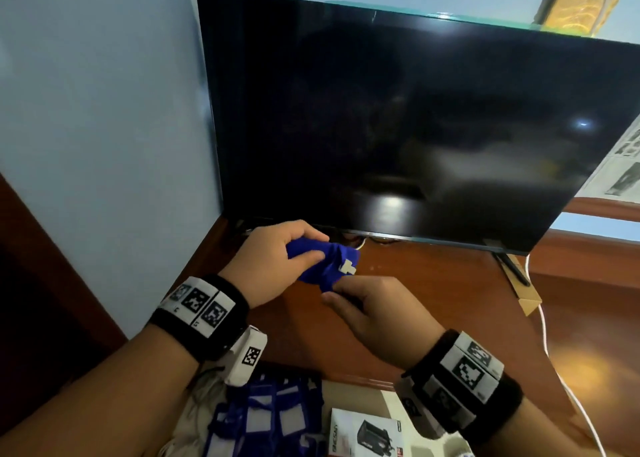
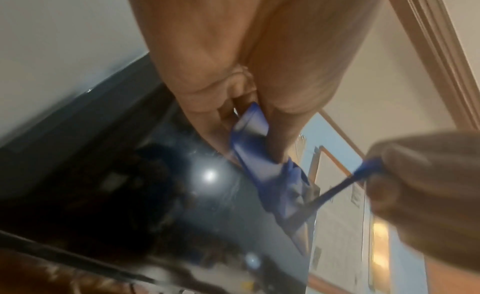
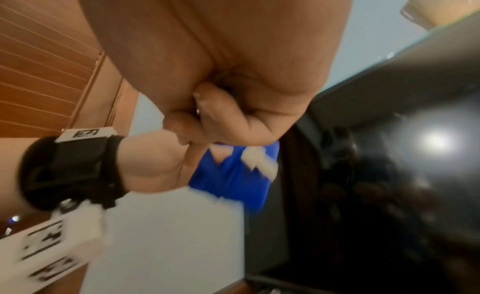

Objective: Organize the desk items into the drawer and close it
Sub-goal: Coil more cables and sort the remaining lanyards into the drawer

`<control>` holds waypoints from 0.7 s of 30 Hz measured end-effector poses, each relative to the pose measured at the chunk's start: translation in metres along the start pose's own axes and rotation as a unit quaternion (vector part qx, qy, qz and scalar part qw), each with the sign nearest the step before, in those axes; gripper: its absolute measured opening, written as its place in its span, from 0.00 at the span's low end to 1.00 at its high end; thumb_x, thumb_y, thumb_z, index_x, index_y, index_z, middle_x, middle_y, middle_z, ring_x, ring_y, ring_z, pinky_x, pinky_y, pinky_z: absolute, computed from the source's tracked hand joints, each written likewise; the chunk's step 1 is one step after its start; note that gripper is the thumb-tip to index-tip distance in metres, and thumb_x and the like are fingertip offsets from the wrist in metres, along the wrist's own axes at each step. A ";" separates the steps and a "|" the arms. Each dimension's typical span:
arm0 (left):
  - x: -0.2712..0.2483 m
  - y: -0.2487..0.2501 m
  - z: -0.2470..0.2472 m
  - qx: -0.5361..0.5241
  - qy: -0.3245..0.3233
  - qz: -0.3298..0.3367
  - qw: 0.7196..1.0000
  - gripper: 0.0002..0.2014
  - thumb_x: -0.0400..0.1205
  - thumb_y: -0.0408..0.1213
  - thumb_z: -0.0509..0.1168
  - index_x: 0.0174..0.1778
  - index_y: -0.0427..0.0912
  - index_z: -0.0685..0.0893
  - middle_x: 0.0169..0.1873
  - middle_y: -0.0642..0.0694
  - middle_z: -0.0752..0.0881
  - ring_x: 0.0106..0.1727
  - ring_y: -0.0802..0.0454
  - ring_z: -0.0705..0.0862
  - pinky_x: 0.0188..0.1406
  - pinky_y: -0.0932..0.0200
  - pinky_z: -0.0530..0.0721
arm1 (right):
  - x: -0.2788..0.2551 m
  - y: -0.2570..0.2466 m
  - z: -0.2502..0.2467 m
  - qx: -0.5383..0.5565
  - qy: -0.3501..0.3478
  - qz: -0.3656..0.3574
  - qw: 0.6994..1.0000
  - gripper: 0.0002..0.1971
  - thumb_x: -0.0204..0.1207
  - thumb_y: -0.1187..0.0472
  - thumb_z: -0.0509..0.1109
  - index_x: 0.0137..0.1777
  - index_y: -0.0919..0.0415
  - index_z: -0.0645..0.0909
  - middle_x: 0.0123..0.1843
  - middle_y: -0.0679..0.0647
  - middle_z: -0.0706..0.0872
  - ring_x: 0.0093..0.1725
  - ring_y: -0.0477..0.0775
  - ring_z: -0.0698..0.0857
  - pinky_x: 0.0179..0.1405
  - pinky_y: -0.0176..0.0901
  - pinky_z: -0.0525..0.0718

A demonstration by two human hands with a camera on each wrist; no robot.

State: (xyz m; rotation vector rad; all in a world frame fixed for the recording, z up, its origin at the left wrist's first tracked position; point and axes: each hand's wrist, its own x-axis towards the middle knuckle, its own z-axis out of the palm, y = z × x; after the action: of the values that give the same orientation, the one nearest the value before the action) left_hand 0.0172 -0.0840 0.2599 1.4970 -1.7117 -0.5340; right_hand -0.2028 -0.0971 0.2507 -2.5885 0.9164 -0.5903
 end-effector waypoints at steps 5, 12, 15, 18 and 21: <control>-0.033 -0.008 0.004 -0.078 -0.118 -0.049 0.989 0.11 0.81 0.39 0.78 0.57 0.58 0.93 0.50 0.58 0.93 0.54 0.61 0.91 0.54 0.55 0.92 | 0.007 0.014 -0.024 -0.048 0.017 -0.028 0.998 0.14 0.80 0.39 0.65 0.46 0.46 0.87 0.39 0.42 0.87 0.38 0.43 0.84 0.38 0.42 0.84; -0.052 0.000 -0.008 -0.158 -0.102 -0.043 0.981 0.12 0.80 0.36 0.78 0.58 0.53 0.92 0.53 0.54 0.94 0.57 0.55 0.92 0.56 0.55 0.92 | 0.005 0.019 0.007 0.368 0.083 0.132 0.917 0.12 0.81 0.59 0.76 0.39 0.64 0.84 0.32 0.54 0.86 0.30 0.51 0.83 0.30 0.44 0.82; -0.053 -0.005 -0.004 -0.210 -0.036 -0.055 0.976 0.12 0.80 0.32 0.78 0.58 0.47 0.91 0.52 0.49 0.95 0.56 0.51 0.93 0.57 0.52 0.92 | 0.008 0.015 0.025 0.499 0.048 0.233 0.833 0.14 0.76 0.56 0.73 0.42 0.69 0.82 0.34 0.61 0.80 0.31 0.56 0.78 0.29 0.45 0.79; -0.054 -0.015 0.000 -0.201 0.000 -0.069 0.977 0.13 0.82 0.32 0.77 0.60 0.49 0.89 0.51 0.48 0.94 0.54 0.50 0.93 0.59 0.43 0.92 | 0.008 0.012 0.038 0.552 0.020 0.260 0.792 0.17 0.80 0.57 0.73 0.52 0.76 0.81 0.36 0.65 0.79 0.26 0.56 0.77 0.22 0.43 0.81; -0.060 -0.022 0.003 -0.165 -0.032 -0.055 0.984 0.22 0.85 0.34 0.73 0.72 0.61 0.82 0.49 0.49 0.90 0.53 0.50 0.91 0.62 0.43 0.90 | 0.006 0.012 0.043 0.582 0.029 0.263 0.769 0.11 0.78 0.56 0.73 0.45 0.66 0.84 0.30 0.59 0.80 0.24 0.52 0.76 0.18 0.40 0.80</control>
State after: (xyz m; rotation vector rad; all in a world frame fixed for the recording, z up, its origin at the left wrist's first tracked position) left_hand 0.0281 -0.0319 0.2246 1.3493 -1.5053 -0.8883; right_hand -0.1840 -0.1031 0.2103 -1.1401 0.8246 -0.7345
